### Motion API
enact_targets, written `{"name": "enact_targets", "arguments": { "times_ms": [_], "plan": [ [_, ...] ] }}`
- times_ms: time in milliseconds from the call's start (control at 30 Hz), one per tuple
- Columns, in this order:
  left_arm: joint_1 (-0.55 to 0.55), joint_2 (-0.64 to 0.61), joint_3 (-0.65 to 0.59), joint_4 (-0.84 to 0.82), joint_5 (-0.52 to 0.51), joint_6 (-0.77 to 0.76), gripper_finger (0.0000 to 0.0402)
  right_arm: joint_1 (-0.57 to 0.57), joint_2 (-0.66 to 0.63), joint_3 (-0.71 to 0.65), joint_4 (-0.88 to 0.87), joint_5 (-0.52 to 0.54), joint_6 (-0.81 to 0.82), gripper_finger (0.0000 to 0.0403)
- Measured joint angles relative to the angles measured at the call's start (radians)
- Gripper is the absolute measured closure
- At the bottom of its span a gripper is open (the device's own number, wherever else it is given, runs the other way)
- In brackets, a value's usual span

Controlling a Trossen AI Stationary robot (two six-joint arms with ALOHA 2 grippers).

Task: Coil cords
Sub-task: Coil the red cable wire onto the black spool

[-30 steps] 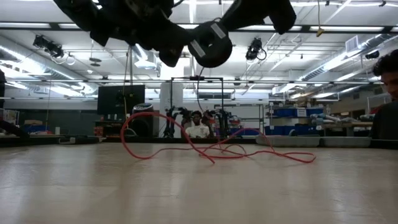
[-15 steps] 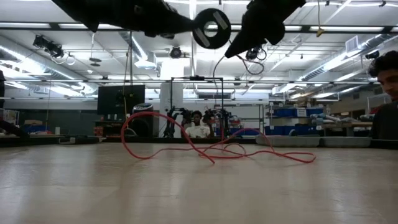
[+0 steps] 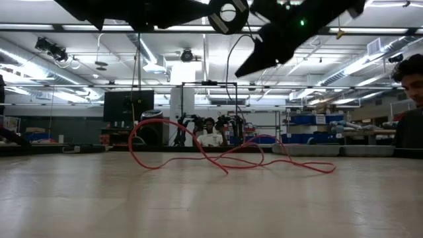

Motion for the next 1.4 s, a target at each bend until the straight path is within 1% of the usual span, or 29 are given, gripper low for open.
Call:
{"name": "enact_targets", "arguments": {
  "times_ms": [67, 133, 233, 300, 433, 600, 767, 867, 967, 1033, 1133, 1267, 1333, 1400],
  "plan": [
    [-0.001, 0.0, 0.0, 0.012, 0.018, 0.0, 0.0402, -0.027, -0.009, -0.059, 0.068, -0.027, -0.005, 0.0308],
    [-0.001, 0.001, -0.003, 0.059, 0.068, -0.002, 0.0402, -0.055, -0.018, -0.114, 0.131, -0.074, -0.006, 0.0309],
    [0.001, 0.001, -0.021, 0.156, 0.147, -0.025, 0.0402, -0.1, -0.023, -0.186, 0.26, -0.189, 0.003, 0.0309],
    [0.007, 0.001, -0.045, 0.211, 0.18, -0.042, 0.0402, -0.124, -0.026, -0.224, 0.342, -0.261, 0.007, 0.0309],
    [0.029, 0.001, -0.103, 0.311, 0.196, -0.07, 0.0402, -0.166, -0.035, -0.268, 0.412, -0.414, 0.012, 0.031],
    [0.061, 0.001, -0.154, 0.349, 0.196, -0.075, 0.0402, -0.201, -0.034, -0.289, 0.42, -0.552, 0.02, 0.0311],
    [0.101, 0.001, -0.201, 0.392, 0.195, -0.125, 0.0402, -0.23, -0.034, -0.308, 0.446, -0.608, 0.044, 0.0311],
    [0.12, 0.001, -0.23, 0.424, 0.195, -0.13, 0.0402, -0.251, -0.034, -0.33, 0.486, -0.638, 0.069, 0.0311],
    [0.133, 0.001, -0.243, 0.431, 0.195, -0.133, 0.0402, -0.27, -0.04, -0.355, 0.557, -0.686, 0.094, 0.0311],
    [0.14, 0.001, -0.25, 0.444, 0.195, -0.14, 0.0402, -0.288, -0.04, -0.374, 0.61, -0.745, 0.127, 0.0311],
    [0.145, 0.001, -0.251, 0.446, 0.195, -0.155, 0.0402, -0.303, -0.028, -0.395, 0.748, -0.803, 0.182, 0.0311],
    [0.145, 0.001, -0.251, 0.455, 0.19, -0.154, 0.0402, -0.295, -0.028, -0.413, 0.931, -0.806, 0.235, 0.0311],
    [0.145, 0.001, -0.251, 0.468, 0.184, -0.154, 0.0402, -0.284, -0.028, -0.411, 0.969, -0.792, 0.258, 0.0311],
    [0.145, 0.001, -0.251, 0.474, 0.18, -0.153, 0.0402, -0.273, -0.028, -0.399, 0.963, -0.758, 0.266, 0.0311]
  ]
}}
